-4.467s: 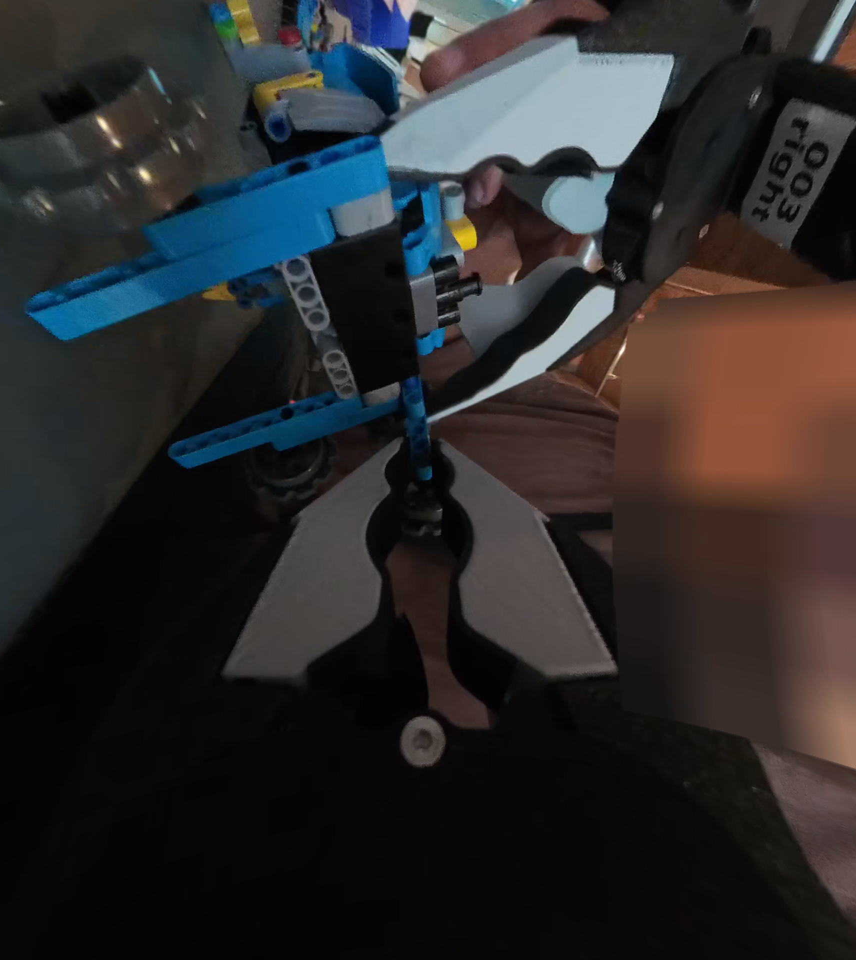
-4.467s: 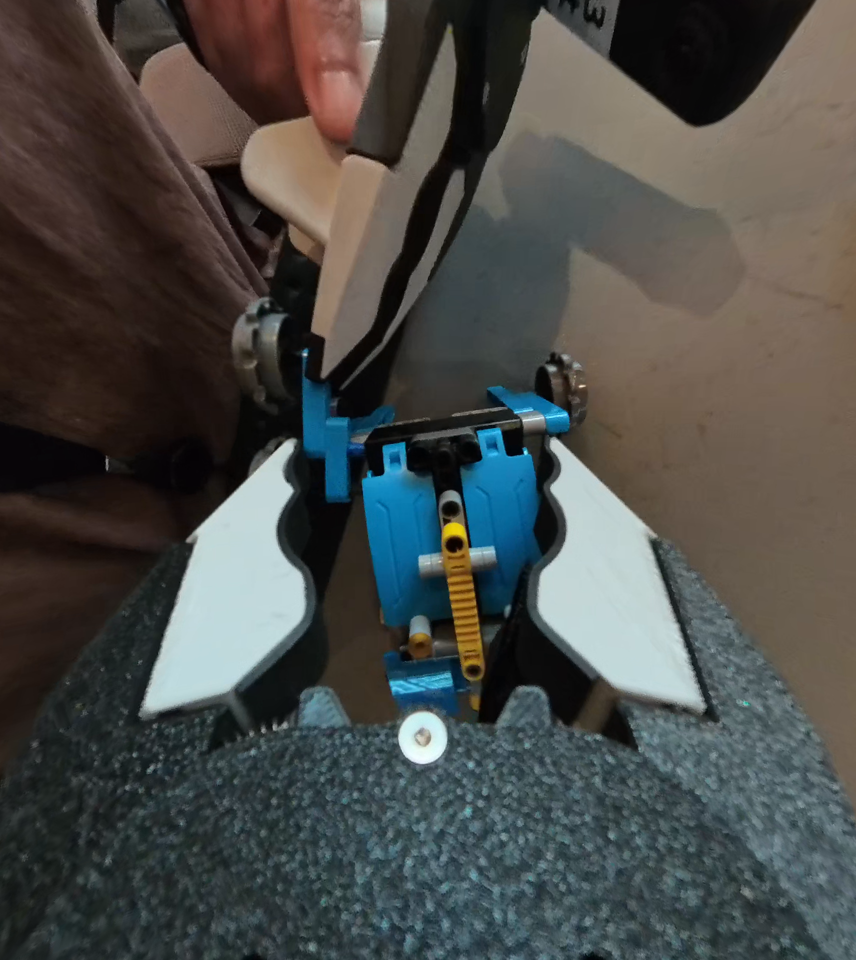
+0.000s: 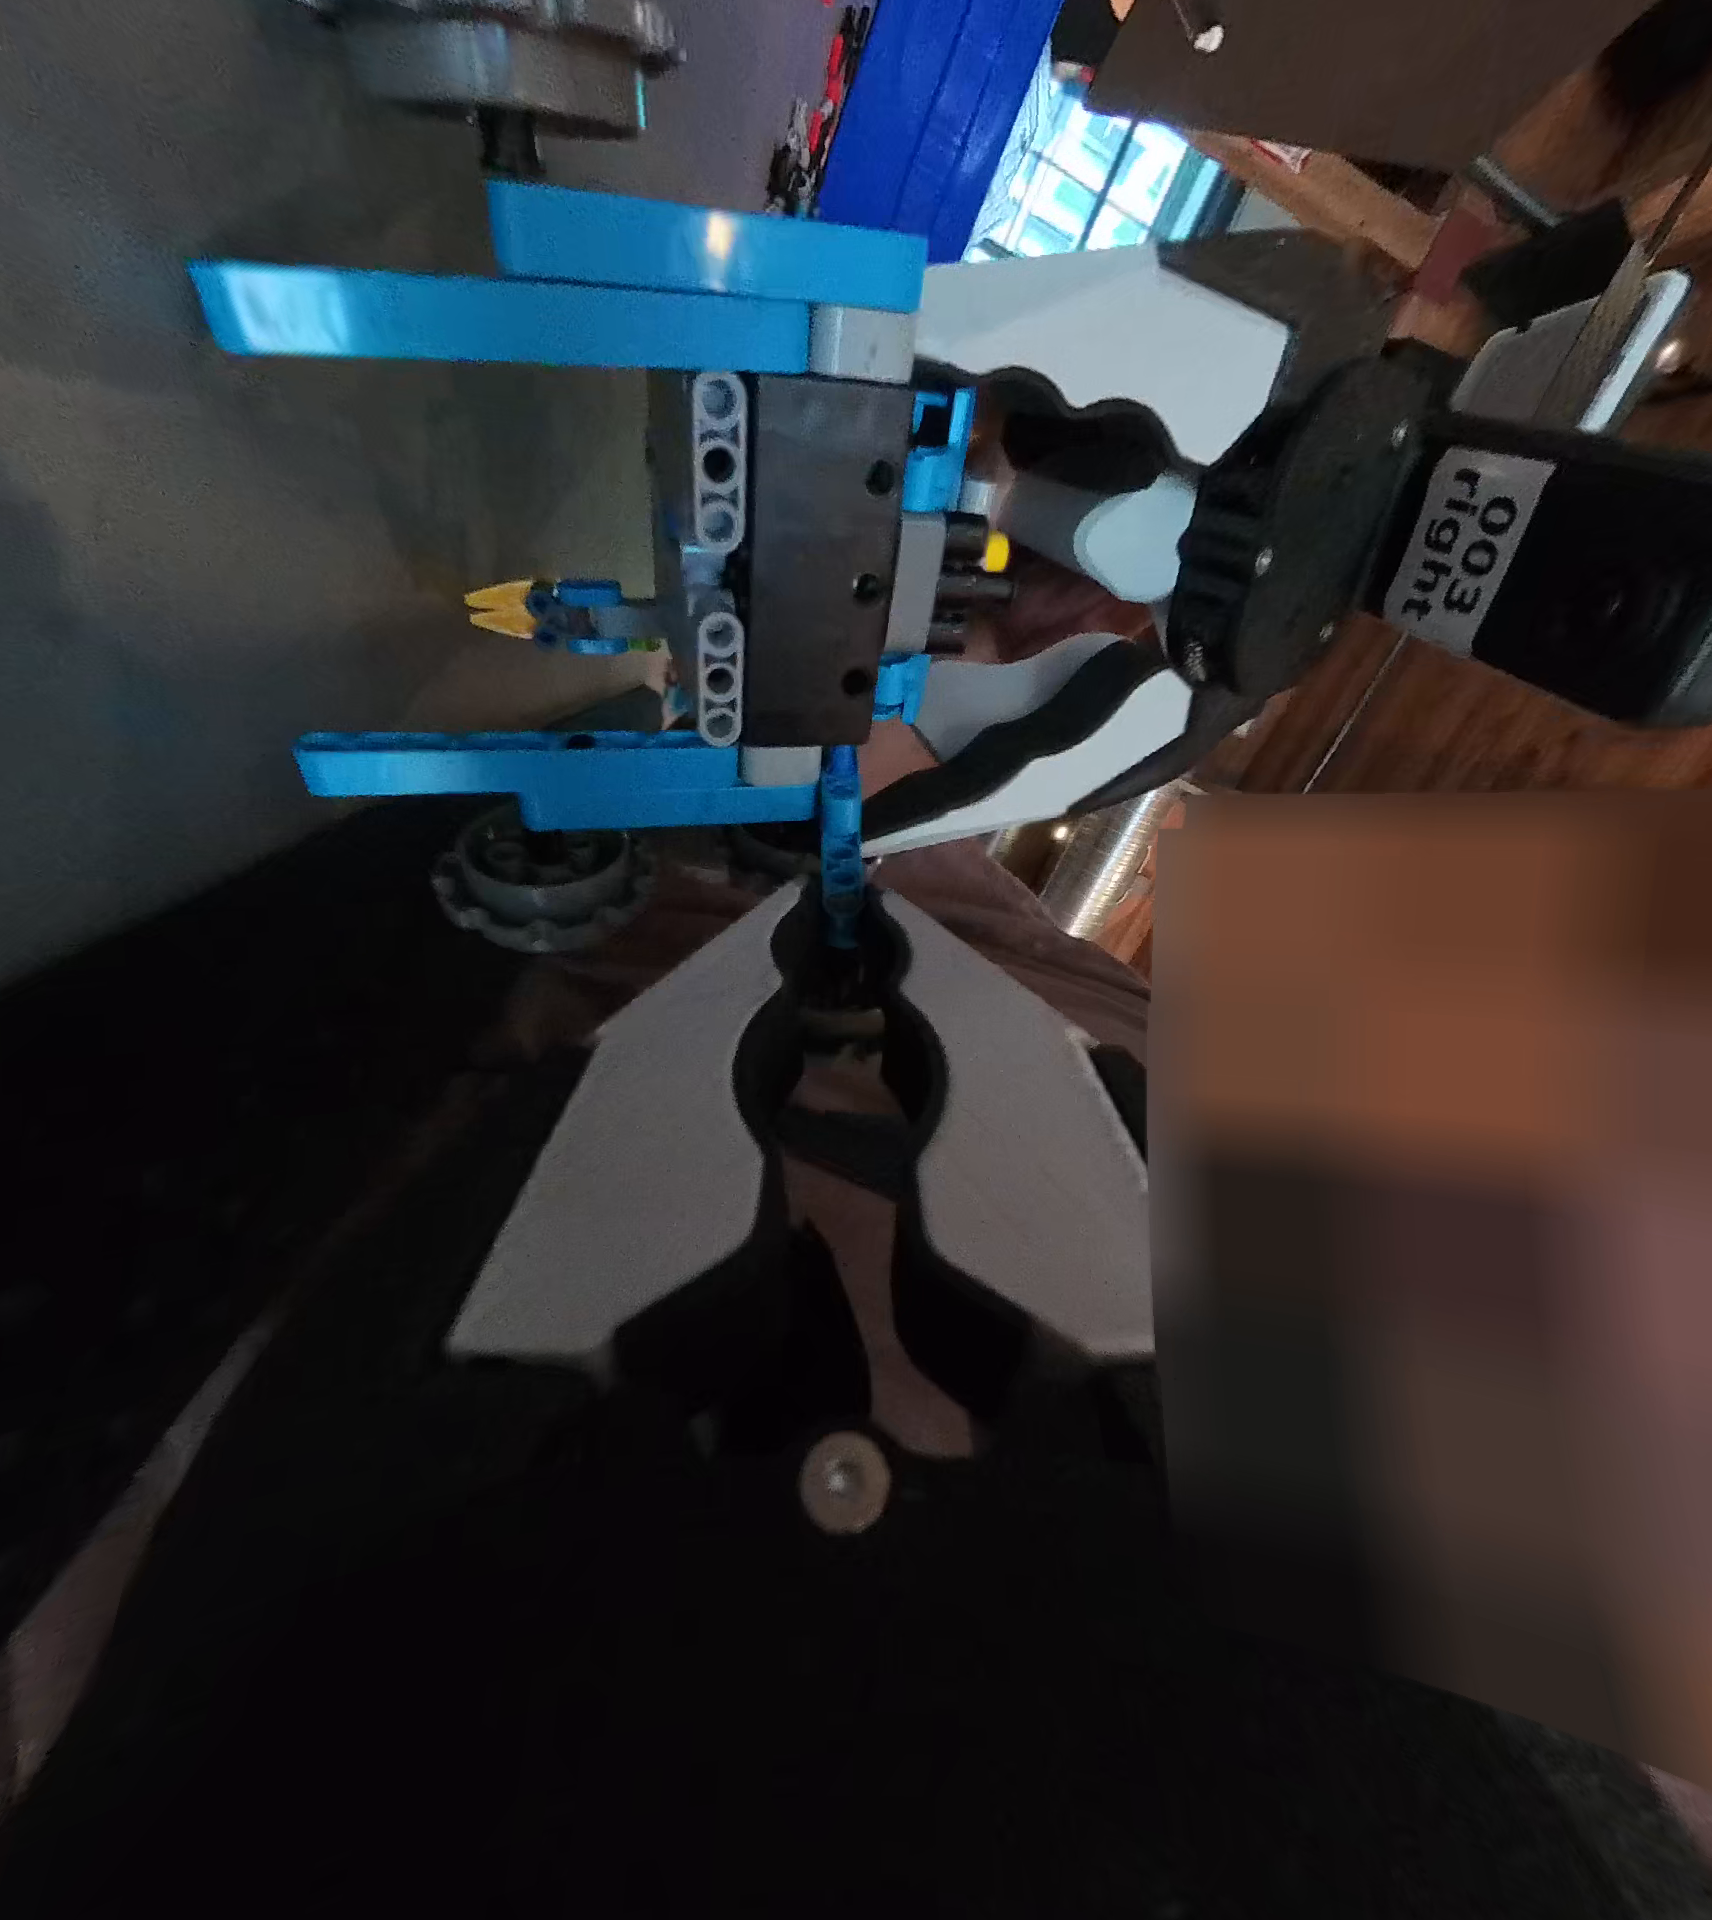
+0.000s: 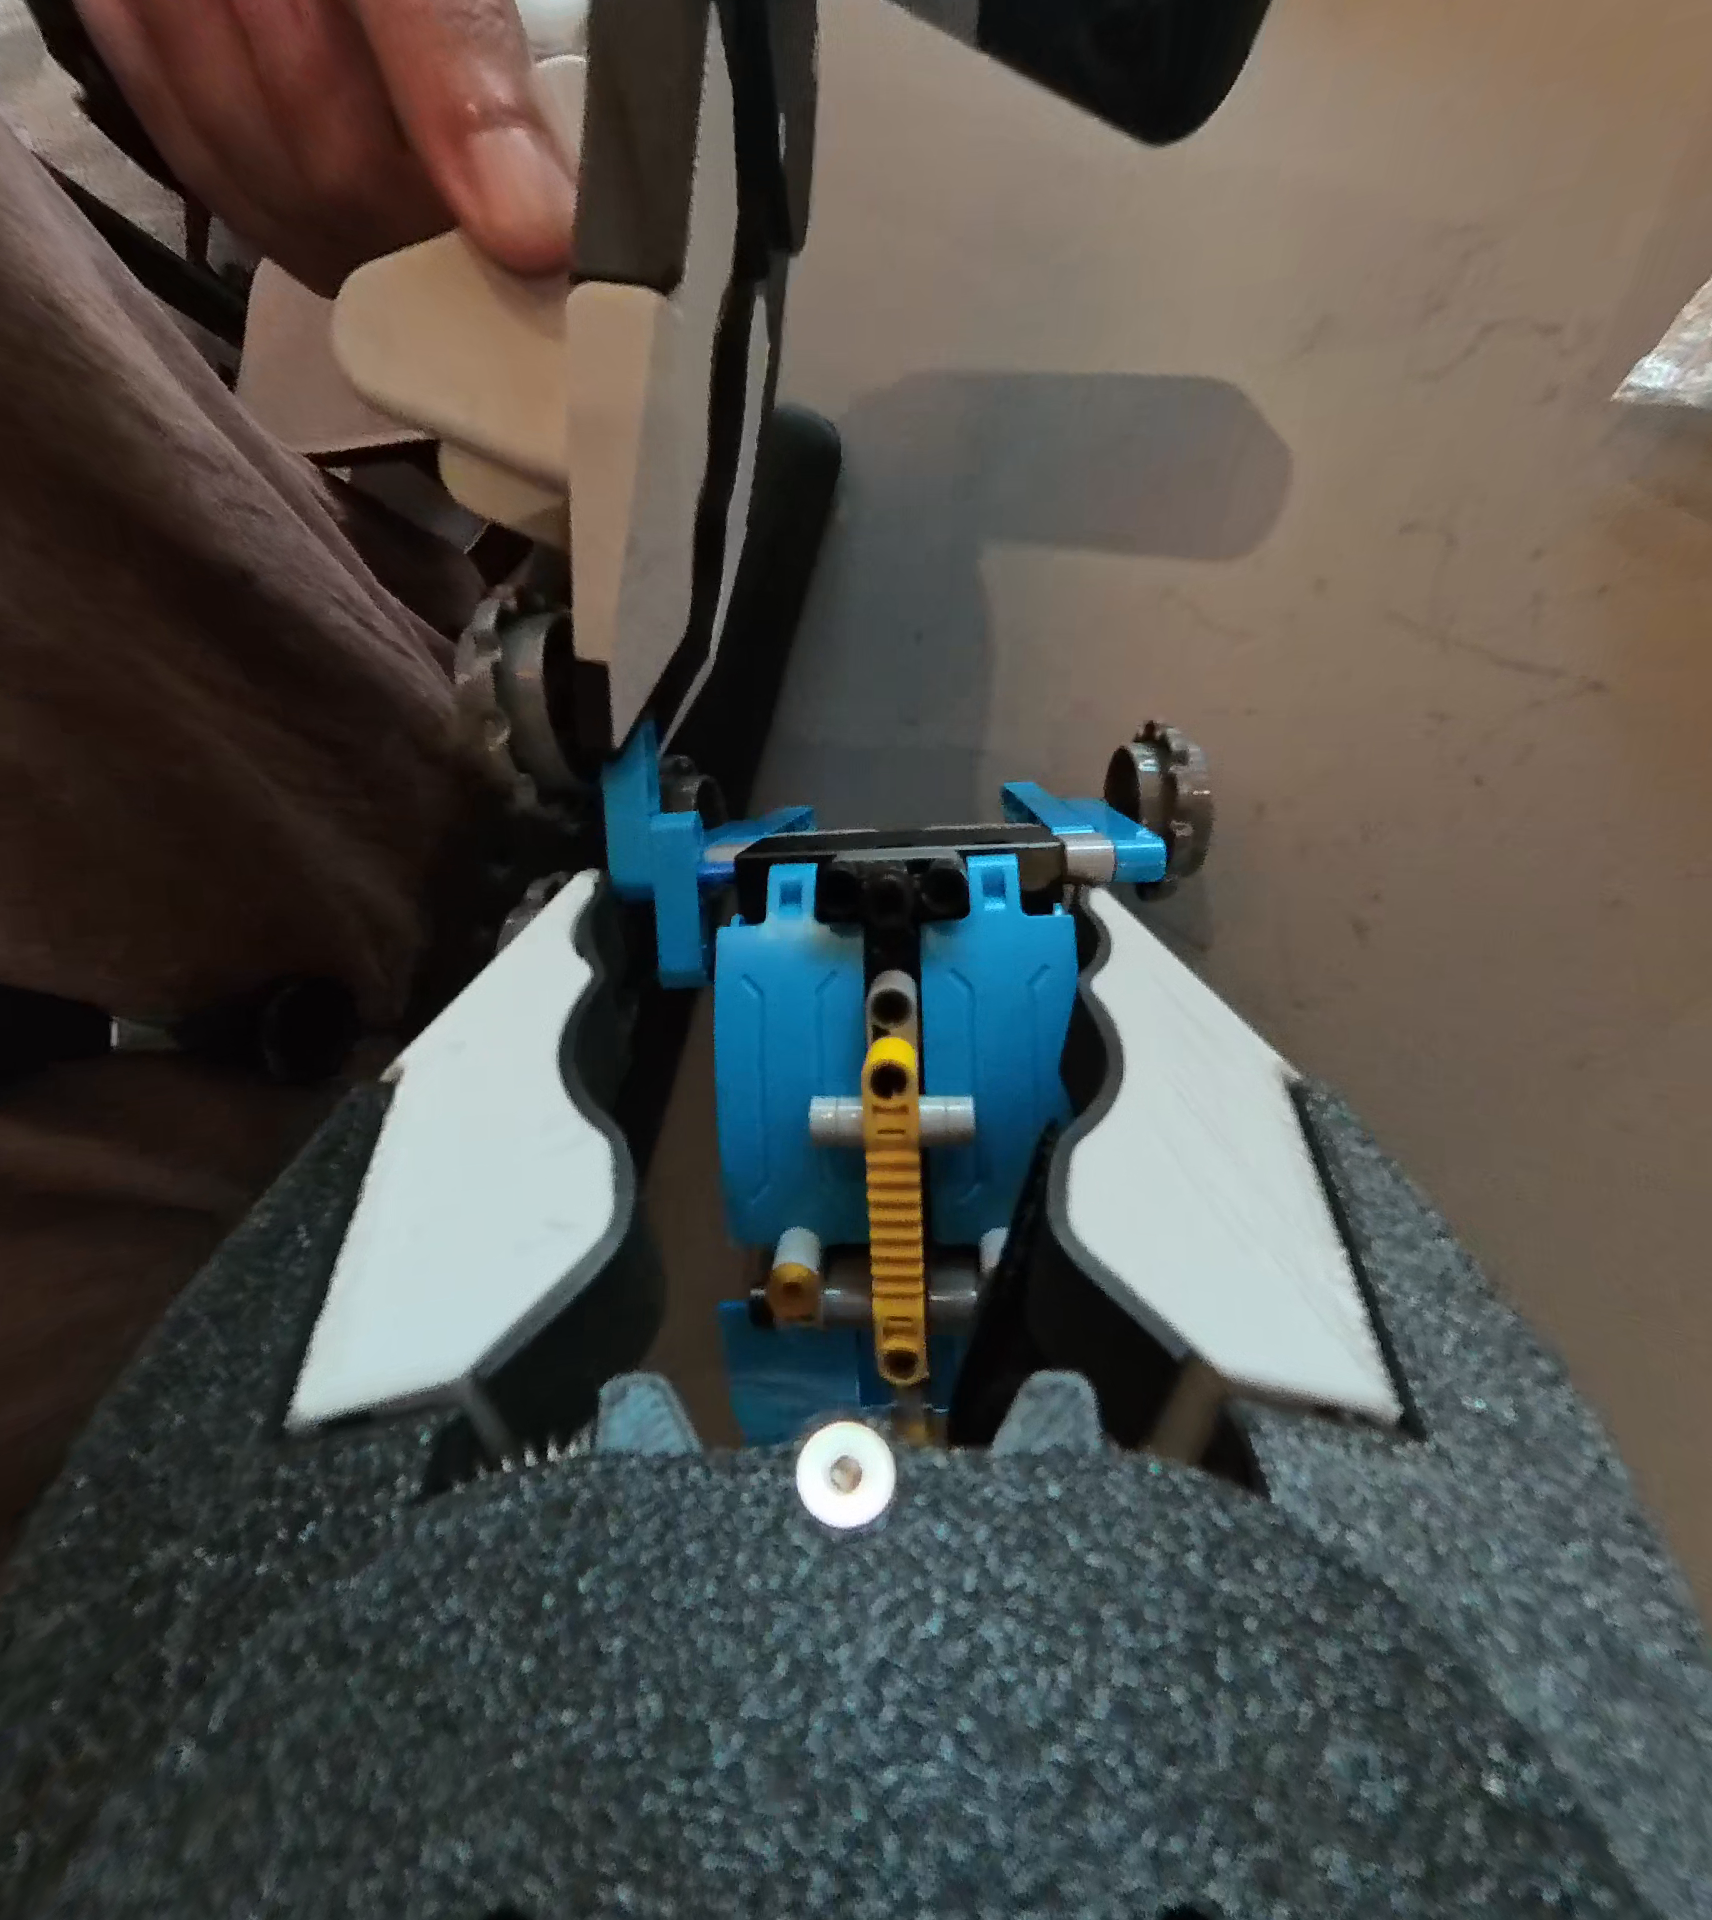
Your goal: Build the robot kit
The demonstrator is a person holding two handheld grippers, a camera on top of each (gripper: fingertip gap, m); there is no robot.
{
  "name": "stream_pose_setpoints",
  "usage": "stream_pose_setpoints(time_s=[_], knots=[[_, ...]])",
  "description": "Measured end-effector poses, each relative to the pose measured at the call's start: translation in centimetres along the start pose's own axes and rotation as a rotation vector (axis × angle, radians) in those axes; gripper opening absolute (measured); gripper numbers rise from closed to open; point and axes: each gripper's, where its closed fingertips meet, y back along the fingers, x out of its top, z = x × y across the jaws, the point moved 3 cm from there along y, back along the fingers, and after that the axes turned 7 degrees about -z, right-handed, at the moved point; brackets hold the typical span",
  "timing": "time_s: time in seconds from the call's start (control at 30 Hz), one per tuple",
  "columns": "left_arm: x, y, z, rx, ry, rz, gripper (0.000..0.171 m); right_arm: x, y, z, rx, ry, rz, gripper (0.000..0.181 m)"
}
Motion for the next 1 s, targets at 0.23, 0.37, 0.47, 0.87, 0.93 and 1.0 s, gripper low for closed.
stream_pose_setpoints(time_s=[0.23,0.37,0.47,0.87,0.93,1.0], knots=[[0.0,-0.5,0.7,-0.032,0.047,-0.027,0.007,-0.1,0.5,0.1,0.035,-0.008,-0.002,0.079],[0.4,-0.3,1.0,0.067,-0.083,-0.078,0.006,-0.1,0.6,0.5,0.025,-0.026,0.017,0.079],[1.0,0.2,0.6,0.118,-0.125,-0.094,0.006,-0.1,0.3,1.0,-0.021,-0.030,0.020,0.084],[-0.5,-0.8,1.3,0.101,-0.264,-0.142,0.006,-1.1,6.4,-0.3,-0.112,-0.118,0.308,0.078],[-0.7,-0.6,1.0,0.146,-0.322,-0.136,0.005,-2.4,7.9,-1.8,-0.182,-0.145,0.416,0.069],[-0.9,0.1,0.1,0.252,-0.401,-0.145,0.005,-3.9,7.9,-3.4,-0.253,-0.181,0.493,0.062]])
